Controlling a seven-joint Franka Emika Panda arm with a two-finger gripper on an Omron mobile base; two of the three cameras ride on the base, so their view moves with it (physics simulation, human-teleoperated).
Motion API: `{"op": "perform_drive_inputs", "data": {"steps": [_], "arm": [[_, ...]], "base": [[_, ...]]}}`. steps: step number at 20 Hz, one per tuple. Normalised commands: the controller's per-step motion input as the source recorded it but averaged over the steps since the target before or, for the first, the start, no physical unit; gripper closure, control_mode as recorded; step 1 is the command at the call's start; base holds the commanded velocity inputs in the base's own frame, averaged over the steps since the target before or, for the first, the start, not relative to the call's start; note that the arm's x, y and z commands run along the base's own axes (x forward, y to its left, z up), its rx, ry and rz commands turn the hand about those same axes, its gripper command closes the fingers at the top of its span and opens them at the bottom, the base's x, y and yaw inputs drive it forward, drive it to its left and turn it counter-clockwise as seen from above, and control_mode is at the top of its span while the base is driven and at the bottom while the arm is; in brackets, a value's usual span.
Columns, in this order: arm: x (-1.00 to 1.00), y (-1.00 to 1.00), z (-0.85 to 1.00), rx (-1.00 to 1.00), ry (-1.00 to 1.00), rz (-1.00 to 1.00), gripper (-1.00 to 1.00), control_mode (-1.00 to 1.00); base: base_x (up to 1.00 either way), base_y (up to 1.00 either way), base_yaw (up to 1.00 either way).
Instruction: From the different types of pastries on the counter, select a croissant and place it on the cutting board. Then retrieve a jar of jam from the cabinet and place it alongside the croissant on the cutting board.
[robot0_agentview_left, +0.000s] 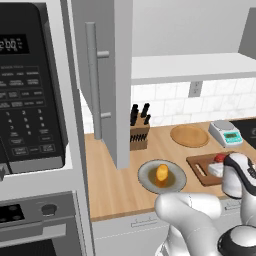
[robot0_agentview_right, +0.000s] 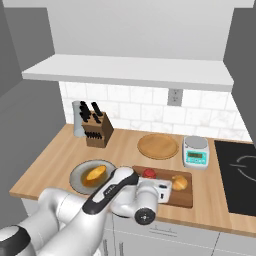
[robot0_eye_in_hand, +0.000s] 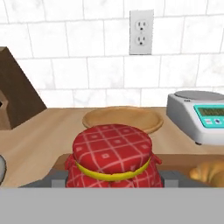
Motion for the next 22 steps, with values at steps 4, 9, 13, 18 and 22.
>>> {"op": "perform_drive_inputs", "data": {"steps": [4, 9, 13, 18, 22], "arm": [[0.0, 0.0, 0.0, -0.04, 0.03, 0.0, 1.0, -1.0], [0.11, -0.01, -0.29, 0.0, 0.06, 0.0, 1.0, -1.0], [0.26, -0.01, -0.15, 0.0, 0.01, 0.0, 1.0, -1.0], [0.07, -0.14, -0.08, 0.0, 0.0, 0.0, 1.0, -1.0], [0.0, -0.33, -0.26, 0.0, 0.0, 0.0, -1.0, -1.0]], "base": [[0.0, 0.0, 0.0], [0.0, 0.0, 0.0], [0.0, 0.0, 0.0], [0.0, 0.0, 0.0], [0.0, 0.0, 0.0]]}}
